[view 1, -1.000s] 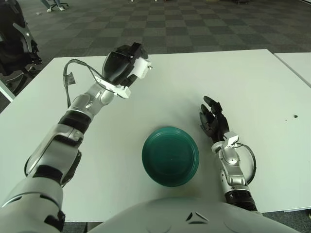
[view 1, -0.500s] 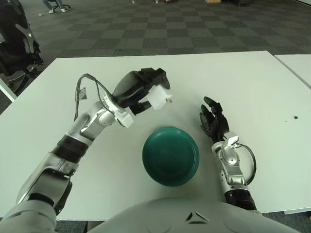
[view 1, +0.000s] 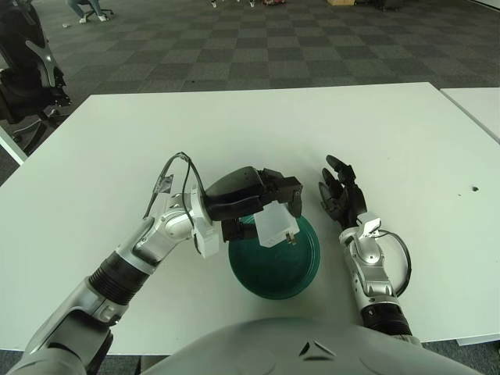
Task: Put the charger into the plate.
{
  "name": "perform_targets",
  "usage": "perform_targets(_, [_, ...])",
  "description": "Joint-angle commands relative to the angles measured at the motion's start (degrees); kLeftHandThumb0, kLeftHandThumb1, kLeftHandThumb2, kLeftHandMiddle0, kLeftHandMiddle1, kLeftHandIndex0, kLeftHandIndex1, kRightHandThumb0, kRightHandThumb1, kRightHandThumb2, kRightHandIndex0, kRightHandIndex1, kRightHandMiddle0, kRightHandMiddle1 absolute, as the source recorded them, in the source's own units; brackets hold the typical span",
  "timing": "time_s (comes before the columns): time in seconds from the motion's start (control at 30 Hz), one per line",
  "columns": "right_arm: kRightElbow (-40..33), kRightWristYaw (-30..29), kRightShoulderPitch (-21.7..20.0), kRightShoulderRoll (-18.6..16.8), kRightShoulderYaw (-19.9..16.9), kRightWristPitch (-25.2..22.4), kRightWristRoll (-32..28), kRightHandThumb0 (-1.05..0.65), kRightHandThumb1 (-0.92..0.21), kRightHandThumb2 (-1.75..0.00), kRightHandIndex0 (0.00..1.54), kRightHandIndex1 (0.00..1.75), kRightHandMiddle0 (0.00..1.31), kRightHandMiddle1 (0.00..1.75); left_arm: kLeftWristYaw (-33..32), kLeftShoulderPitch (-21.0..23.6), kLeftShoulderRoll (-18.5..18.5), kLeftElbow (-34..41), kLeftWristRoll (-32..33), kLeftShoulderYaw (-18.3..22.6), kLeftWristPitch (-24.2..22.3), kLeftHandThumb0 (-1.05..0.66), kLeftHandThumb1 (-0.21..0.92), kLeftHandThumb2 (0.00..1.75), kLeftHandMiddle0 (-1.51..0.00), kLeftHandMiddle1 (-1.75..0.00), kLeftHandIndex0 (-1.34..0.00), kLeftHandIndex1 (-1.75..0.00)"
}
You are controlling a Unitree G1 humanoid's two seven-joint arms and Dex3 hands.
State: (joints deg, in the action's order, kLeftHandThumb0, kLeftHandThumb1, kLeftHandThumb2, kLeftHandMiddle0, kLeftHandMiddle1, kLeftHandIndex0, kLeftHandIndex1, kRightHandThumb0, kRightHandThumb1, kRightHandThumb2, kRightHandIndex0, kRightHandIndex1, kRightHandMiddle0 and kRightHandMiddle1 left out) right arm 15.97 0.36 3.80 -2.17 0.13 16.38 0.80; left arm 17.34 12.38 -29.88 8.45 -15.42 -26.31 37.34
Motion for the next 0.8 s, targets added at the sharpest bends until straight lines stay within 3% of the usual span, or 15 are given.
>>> perform_targets(0.0, [5.55,-0.53,4.22,0.42,0.49,-5.46,1.12,-0.7,-0.92,-0.57,0.19,0.0,0.0,0.49,2.35,1.99,0.89,-2.34,1.98,0.64,1.28,0.0,0.09,1.58,-0.78,-1.72,-0.56,-1.75])
perform_targets(0.17, [5.79,-1.25,4.19,0.8,0.97,-5.17,2.38,-0.71,-0.92,-0.61,0.17,0.0,0.0,0.47,7.26,3.47,1.4,-4.52,3.47,-0.81,1.54,0.0,0.11,1.55,-0.78,-1.7,-0.55,-1.75])
perform_targets(0.3, [5.96,-1.33,4.07,0.74,1.07,-5.15,2.44,-0.7,-0.92,-0.62,0.15,0.0,0.0,0.45,10.51,5.21,2.86,-8.57,0.95,-2.96,1.37,0.0,0.11,1.54,-0.77,-1.69,-0.55,-1.75])
perform_targets(0.6, [4.46,-1.71,4.28,0.43,1.51,-6.25,2.29,-0.7,-0.92,-0.63,0.15,0.0,0.0,0.46,7.23,4.63,7.31,-17.61,-7.83,-5.08,4.14,0.0,0.12,1.53,-0.74,-1.74,-0.56,-1.71])
perform_targets(0.67, [4.1,-1.74,4.38,0.42,1.62,-6.44,2.27,-0.7,-0.92,-0.63,0.16,0.01,0.0,0.47,6.77,4.26,7.5,-17.26,-8.48,-4.41,3.81,0.0,0.16,1.46,-0.71,-1.74,-0.59,-1.62])
perform_targets(0.73, [3.89,-1.7,4.44,0.43,1.7,-6.52,2.23,-0.7,-0.92,-0.63,0.16,0.01,0.0,0.49,6.09,3.82,7.51,-16.81,-9.39,-3.56,3.64,-0.01,0.27,1.32,-0.66,-1.74,-0.53,-1.57])
perform_targets(0.77, [3.83,-1.67,4.45,0.43,1.72,-6.54,2.2,-0.7,-0.92,-0.64,0.17,0.01,0.0,0.5,5.75,3.61,7.45,-16.62,-9.83,-3.22,3.62,-0.01,0.37,1.21,-0.59,-1.74,-0.43,-1.59])
